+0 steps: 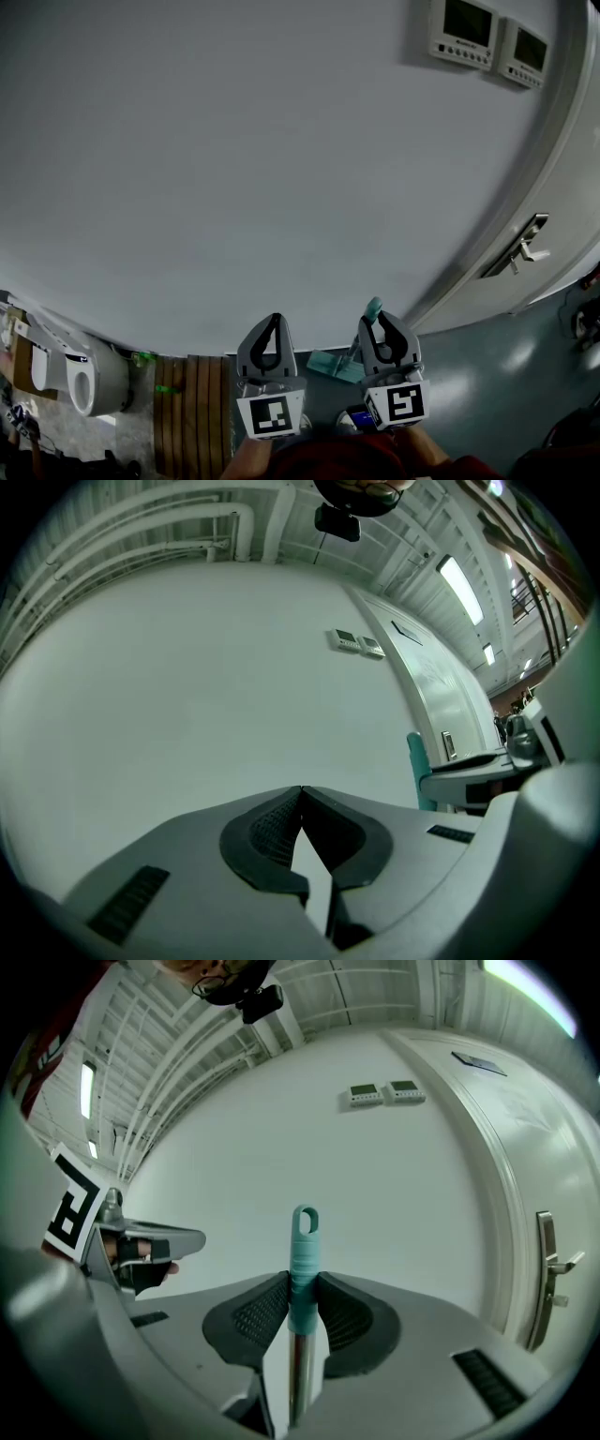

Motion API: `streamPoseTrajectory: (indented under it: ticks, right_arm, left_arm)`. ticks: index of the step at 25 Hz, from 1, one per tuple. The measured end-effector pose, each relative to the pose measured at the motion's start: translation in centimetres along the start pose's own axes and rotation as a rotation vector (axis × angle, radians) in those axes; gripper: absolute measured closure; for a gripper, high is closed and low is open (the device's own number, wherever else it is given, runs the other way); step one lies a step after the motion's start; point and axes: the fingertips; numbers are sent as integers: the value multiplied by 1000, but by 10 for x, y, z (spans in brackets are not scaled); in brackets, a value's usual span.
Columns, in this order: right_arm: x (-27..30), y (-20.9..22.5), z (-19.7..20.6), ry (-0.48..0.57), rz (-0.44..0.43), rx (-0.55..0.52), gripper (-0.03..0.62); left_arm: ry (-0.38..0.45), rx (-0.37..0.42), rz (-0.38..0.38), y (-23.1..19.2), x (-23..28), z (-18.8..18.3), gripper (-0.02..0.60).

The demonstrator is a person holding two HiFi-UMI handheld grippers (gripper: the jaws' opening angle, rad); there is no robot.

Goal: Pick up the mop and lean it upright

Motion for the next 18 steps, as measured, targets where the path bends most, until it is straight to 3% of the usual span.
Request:
streamPoseTrajectory:
  ticks: [6, 18]
  right_arm:
    - [-8, 0, -33, 73, 10, 4, 487]
    - [-5, -2, -33, 63, 0, 14, 487]
  left_arm:
    - [1, -4, 5, 0, -4, 2, 566]
    - [2, -12, 9, 1, -4, -2, 566]
Point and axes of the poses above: the fingertips, and each gripper's own axes: x forward along the fingers, y to its right, z out of its underside, and after that the axes turned 5 degrees about -z, right-handed
